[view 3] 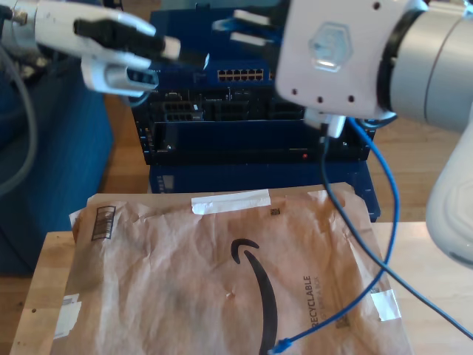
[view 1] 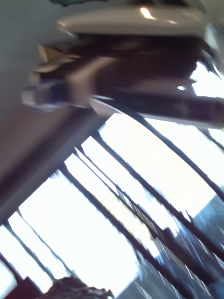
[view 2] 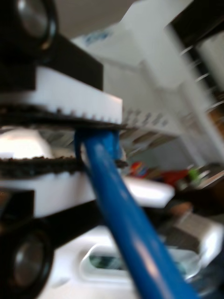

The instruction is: Grab the cable and plug it in

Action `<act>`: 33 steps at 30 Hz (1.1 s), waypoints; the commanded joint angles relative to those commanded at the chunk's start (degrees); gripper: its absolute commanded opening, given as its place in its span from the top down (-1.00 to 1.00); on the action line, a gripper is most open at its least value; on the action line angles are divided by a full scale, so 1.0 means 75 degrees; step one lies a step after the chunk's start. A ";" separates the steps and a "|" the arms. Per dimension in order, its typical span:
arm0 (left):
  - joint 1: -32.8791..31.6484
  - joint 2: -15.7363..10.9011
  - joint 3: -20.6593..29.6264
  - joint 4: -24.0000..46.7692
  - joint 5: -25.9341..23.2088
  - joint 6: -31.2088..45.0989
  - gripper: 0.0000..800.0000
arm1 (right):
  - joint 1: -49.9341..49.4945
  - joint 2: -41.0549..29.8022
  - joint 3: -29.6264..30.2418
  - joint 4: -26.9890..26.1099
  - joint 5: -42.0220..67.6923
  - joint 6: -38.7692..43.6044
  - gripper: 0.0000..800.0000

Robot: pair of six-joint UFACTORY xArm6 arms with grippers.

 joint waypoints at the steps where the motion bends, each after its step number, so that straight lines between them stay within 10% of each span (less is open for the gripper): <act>1: 0.0059 -0.0012 0.0000 0.0141 -0.0059 0.0059 -0.99 | -0.0023 0.0000 0.0082 -0.0012 -0.0012 0.0000 0.99; 13: 0.0363 -0.0785 0.0070 0.3880 -0.0516 0.1336 -1.00 | -0.1512 -0.0117 0.1805 -0.0996 -0.1407 -0.0047 0.99; 29: 0.0856 -0.3376 0.3270 0.7607 -0.0680 0.3552 -1.00 | -0.1629 -0.0117 0.3493 -0.1782 -0.4056 -0.0387 0.99; 33: 0.1922 -0.3528 0.3657 0.7865 -0.0703 0.4630 -1.00 | -0.1641 0.0070 0.3716 -0.1805 -0.4571 -0.0410 0.99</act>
